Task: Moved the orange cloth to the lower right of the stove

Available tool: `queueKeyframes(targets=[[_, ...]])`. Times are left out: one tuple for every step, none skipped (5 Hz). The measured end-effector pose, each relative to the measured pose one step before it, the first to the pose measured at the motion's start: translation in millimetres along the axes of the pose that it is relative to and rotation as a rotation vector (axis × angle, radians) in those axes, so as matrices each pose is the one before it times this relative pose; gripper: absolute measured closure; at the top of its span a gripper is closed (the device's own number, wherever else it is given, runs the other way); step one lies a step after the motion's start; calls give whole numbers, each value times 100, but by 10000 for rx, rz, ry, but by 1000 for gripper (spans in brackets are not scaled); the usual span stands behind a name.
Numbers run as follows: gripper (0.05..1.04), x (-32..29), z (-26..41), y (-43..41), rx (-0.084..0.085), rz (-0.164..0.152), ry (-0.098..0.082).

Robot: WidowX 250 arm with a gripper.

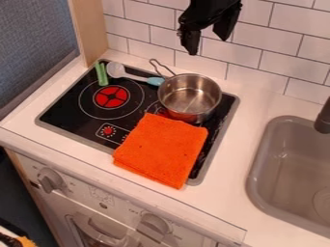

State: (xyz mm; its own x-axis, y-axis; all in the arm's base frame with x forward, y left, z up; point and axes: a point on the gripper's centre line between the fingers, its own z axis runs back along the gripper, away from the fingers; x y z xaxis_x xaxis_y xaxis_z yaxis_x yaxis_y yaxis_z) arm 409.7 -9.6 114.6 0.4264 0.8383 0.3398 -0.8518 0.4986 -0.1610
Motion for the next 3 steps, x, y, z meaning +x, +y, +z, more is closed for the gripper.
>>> queueKeyframes(targets=[[82, -567, -1185, 514, 399, -21, 171], [82, -2191, 351, 610, 746, -5, 273], [82, -1121, 1714, 664, -76, 236, 26]])
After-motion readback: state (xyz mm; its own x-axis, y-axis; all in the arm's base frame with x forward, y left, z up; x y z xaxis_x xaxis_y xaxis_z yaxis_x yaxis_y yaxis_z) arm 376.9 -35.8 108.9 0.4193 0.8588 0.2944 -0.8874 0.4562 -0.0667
